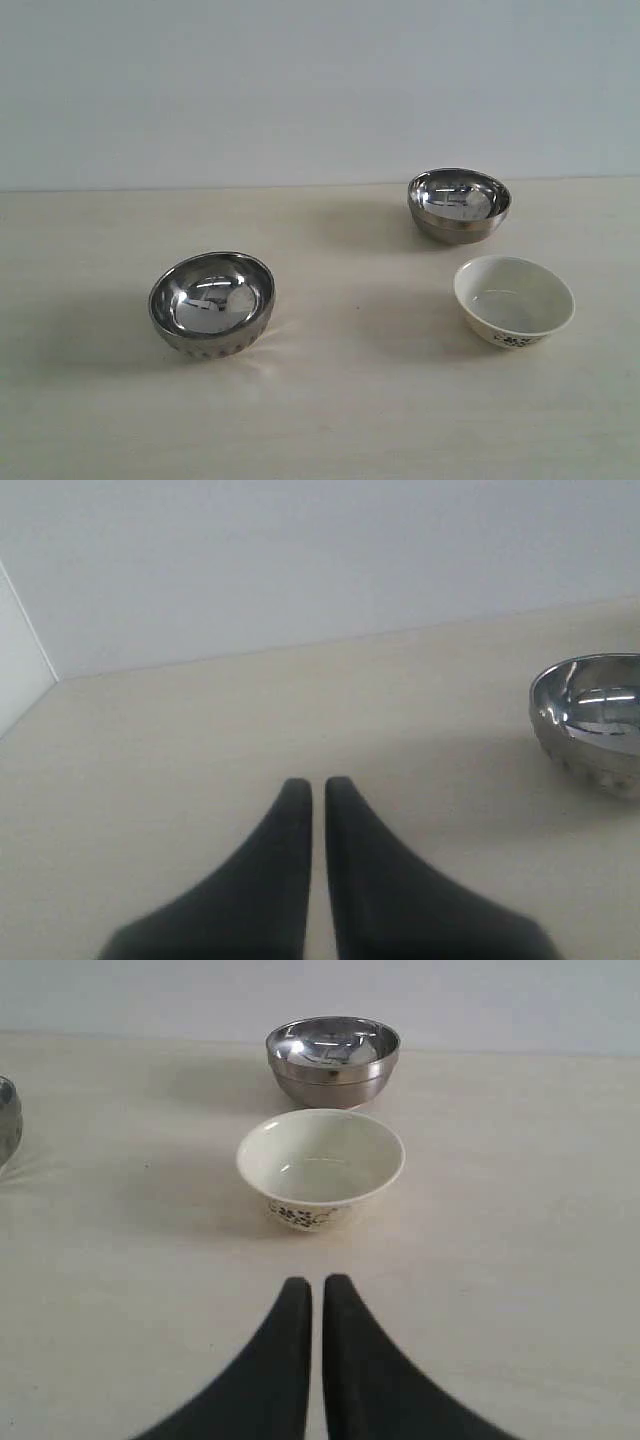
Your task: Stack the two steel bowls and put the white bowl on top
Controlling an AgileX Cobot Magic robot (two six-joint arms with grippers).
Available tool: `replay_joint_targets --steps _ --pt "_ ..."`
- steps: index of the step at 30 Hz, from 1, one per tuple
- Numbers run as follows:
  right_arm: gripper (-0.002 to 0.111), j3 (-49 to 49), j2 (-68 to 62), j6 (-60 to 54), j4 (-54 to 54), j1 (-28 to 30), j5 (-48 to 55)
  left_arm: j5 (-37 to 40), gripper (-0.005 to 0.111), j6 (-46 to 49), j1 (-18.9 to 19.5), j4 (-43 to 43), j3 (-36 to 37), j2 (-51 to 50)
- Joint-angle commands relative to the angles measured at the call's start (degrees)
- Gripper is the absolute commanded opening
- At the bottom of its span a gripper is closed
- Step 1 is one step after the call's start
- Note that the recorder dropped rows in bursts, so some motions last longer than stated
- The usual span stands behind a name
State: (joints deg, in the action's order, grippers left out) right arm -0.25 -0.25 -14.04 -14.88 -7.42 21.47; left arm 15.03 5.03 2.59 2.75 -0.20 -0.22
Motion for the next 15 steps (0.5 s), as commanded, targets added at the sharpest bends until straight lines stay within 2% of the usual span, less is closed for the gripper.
replay_joint_targets --steps 1,11,15 --pt "0.0 0.3 0.2 0.0 0.3 0.3 -0.2 -0.4 0.004 -0.6 0.1 -0.4 0.2 0.2" --pt "0.0 0.3 0.2 0.1 0.3 0.3 -0.2 -0.4 0.004 -0.6 0.1 -0.4 0.2 0.2" --pt "0.0 0.3 0.2 4.8 -3.9 0.3 -0.3 -0.4 0.004 -0.6 0.1 -0.4 0.2 0.2"
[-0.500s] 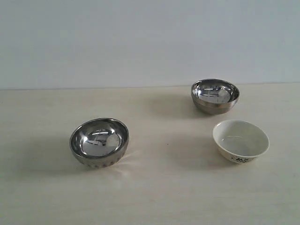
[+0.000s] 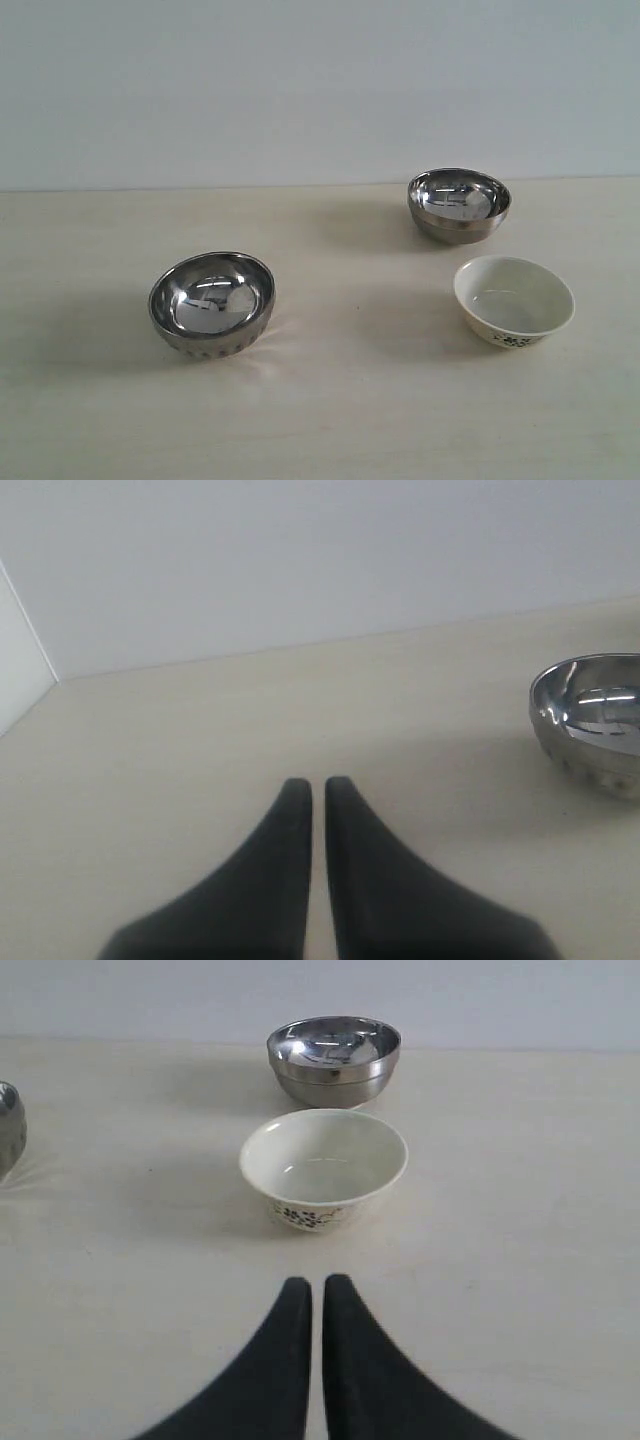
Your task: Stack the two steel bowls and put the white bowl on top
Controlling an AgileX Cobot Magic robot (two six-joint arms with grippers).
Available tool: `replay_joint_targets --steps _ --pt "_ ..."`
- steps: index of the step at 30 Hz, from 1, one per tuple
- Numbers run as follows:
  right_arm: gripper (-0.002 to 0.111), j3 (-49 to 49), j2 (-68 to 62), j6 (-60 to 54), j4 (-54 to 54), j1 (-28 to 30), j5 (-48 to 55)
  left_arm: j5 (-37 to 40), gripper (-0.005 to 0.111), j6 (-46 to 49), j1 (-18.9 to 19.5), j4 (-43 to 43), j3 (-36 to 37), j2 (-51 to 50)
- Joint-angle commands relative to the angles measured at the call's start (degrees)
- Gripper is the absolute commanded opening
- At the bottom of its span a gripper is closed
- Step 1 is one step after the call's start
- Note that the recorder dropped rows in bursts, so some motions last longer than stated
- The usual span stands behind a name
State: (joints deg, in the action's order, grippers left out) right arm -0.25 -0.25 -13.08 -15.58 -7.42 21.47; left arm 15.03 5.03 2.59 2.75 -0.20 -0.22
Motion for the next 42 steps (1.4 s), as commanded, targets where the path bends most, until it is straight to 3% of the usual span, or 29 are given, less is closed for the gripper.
replay_joint_targets --steps 1,7,10,25,31,36,42 --pt "0.0 0.3 0.2 5.4 -4.4 0.3 -0.3 -0.4 0.004 -0.6 0.1 -0.4 0.2 0.2" --pt "0.0 0.3 0.2 19.1 -17.0 0.3 -2.0 -0.4 0.004 -0.6 0.1 -0.4 0.2 0.2" --pt "0.0 0.3 0.2 22.2 -18.0 0.3 -2.0 -0.4 0.004 -0.6 0.1 -0.4 0.2 0.2" --pt "0.0 0.3 0.2 24.3 -22.4 0.3 -5.5 -0.4 0.004 -0.6 0.1 -0.4 0.2 0.2" --pt "0.0 0.0 0.2 19.1 -27.4 0.3 -17.4 -0.4 0.004 -0.6 0.1 -0.4 0.2 0.2" --pt "0.0 -7.5 -3.4 15.0 -27.3 0.3 -22.5 -0.4 0.004 -0.6 0.1 -0.4 0.2 0.2" --pt "0.0 -28.4 -33.1 4.7 -27.3 0.3 -21.5 -0.4 0.004 -0.6 0.1 -0.4 0.2 0.2"
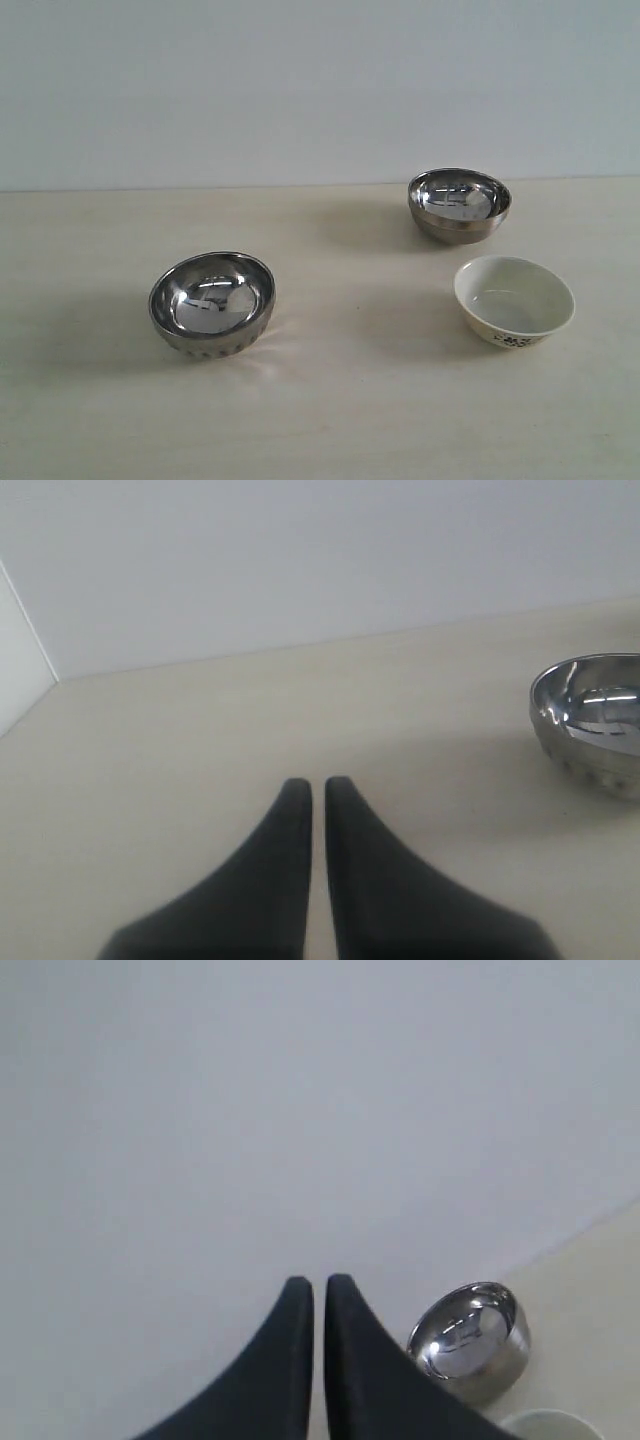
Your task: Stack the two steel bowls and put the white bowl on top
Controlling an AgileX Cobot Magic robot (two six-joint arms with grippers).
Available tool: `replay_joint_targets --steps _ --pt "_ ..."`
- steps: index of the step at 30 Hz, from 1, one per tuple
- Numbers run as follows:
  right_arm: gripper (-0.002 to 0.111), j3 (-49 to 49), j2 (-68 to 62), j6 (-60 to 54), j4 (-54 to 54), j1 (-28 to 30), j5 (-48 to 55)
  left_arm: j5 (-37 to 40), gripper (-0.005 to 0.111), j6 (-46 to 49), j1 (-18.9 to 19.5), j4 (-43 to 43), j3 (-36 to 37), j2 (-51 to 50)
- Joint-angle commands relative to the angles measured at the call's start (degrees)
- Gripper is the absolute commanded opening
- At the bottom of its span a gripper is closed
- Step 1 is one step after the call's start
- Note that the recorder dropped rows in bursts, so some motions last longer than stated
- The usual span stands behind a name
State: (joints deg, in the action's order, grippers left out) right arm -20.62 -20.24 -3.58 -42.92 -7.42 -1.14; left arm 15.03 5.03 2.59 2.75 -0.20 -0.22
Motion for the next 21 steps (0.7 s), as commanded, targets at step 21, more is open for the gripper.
replay_joint_targets --steps 21 --pt "0.043 -68.3 -88.9 -2.9 11.6 4.0 28.5 -0.4 0.004 -0.6 0.1 -0.4 0.2 0.2"
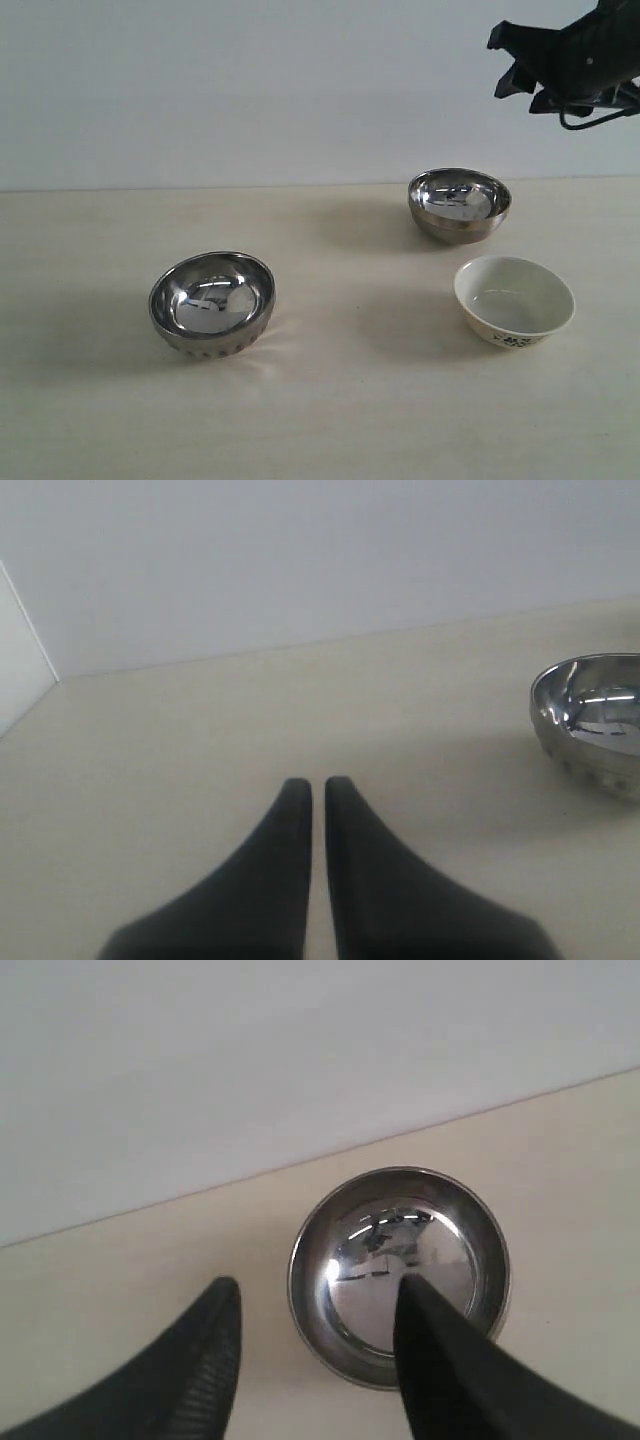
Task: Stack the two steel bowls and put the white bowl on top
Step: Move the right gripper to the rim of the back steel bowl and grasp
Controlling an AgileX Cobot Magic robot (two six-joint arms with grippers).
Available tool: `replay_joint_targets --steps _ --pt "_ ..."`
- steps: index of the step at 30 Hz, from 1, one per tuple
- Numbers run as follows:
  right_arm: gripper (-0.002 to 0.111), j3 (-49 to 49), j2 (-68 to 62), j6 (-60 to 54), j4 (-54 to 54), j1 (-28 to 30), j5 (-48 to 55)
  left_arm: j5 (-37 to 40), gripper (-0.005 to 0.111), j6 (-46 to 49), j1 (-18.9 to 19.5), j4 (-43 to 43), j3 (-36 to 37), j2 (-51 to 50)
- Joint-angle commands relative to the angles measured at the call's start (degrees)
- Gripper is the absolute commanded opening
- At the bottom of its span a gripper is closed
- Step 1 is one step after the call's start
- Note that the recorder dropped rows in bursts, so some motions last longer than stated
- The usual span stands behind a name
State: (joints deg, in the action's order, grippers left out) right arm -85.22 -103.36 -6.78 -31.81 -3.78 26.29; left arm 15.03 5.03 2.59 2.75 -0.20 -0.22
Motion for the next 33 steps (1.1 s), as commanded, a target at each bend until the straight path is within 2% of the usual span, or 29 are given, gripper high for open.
replay_joint_targets --steps 1,8,12,23,33 --pt "0.043 -5.4 -8.7 0.4 0.8 0.4 0.7 -0.4 0.004 -0.6 0.1 -0.4 0.2 0.2" --pt "0.043 -10.0 -20.2 1.8 1.3 2.0 -2.6 -0.4 0.004 -0.6 0.1 -0.4 0.2 0.2" --pt "0.043 -10.4 -20.6 1.9 4.0 3.6 -2.8 -0.4 0.004 -0.6 0.1 -0.4 0.2 0.2" --pt "0.043 -10.4 -26.2 1.8 3.6 3.6 -5.2 -0.3 0.004 -0.6 0.1 -0.4 0.2 0.2" --pt "0.043 -10.4 -27.3 1.8 2.0 1.3 -7.2 -0.4 0.004 -0.6 0.1 -0.4 0.2 0.2"
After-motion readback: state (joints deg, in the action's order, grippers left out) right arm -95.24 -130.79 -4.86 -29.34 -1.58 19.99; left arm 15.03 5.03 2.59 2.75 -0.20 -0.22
